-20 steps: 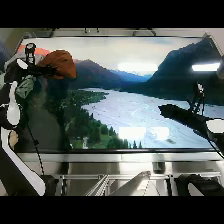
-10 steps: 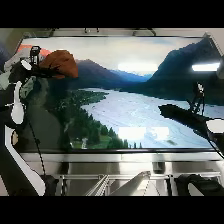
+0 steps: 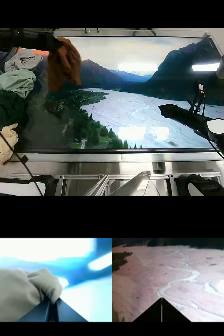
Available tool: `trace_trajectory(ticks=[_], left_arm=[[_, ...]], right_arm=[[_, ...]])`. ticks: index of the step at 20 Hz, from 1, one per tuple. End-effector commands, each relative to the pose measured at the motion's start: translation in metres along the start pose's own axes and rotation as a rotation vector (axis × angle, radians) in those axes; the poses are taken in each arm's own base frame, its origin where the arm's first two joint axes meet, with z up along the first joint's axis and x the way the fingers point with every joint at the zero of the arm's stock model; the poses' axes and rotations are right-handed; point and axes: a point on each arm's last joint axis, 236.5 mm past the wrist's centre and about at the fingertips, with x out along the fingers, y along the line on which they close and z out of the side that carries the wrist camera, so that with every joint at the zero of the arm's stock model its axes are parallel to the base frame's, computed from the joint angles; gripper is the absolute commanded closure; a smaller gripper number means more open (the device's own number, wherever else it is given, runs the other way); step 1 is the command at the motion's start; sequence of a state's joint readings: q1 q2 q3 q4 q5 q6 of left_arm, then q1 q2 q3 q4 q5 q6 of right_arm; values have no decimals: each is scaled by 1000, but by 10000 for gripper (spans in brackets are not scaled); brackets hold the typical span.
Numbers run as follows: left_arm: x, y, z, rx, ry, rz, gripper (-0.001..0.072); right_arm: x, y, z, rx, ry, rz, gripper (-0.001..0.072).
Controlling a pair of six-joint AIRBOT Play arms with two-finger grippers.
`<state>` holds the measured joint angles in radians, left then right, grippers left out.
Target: Fold the shirts.
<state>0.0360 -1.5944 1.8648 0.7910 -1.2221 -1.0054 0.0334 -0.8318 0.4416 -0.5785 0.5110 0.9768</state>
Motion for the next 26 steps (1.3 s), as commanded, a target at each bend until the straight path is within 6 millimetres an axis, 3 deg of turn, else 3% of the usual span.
trace_trajectory(ticks=[1, 4, 5, 6, 7, 9, 10, 11, 12, 14, 17, 19, 21, 26], left_arm=[[7, -120, -35, -3, 116, -280, 682], [54, -164, -97, -43, 278, -380, 679], [69, -173, -119, -62, 331, -401, 595], [80, -178, -137, -77, 375, -415, 399], [88, -178, -149, -91, 408, -424, 365], [87, -168, -150, -104, 431, -432, 340], [78, -159, -142, -103, 431, -437, 80], [64, -146, -131, -134, 434, -432, -6], [48, -131, -123, -149, 435, -420, -6], [15, -92, -124, -249, 478, -360, -6], [-6, -23, -177, -440, 590, -203, -6], [-1, 3, -215, -578, 600, -172, -4], [12, 17, -251, -635, 595, -149, -3], [55, 15, -310, -681, 665, -150, -2]], right_arm=[[-1, 6, -8, -1, 34, 25, 695], [-3, 19, -27, -1, 113, 78, 694], [-4, 23, -33, -1, 140, 97, 687], [-6, 27, -39, 1, 170, 116, 585], [-9, 30, -45, 8, 198, 134, 409], [-21, 37, -52, 29, 257, 184, 355], [-30, 39, -53, 40, 281, 209, 305], [-40, 41, -51, 53, 301, 233, 241], [-49, 42, -49, 66, 311, 249, 181], [-59, 32, -41, 103, 304, 243, 179], [-52, 0, -40, 152, 304, 168, 180], [-35, -13, -52, 203, 357, 149, 189], [-15, -21, -72, 237, 436, 151, 280], [33, 1, -111, 275, 535, 234, 278]])
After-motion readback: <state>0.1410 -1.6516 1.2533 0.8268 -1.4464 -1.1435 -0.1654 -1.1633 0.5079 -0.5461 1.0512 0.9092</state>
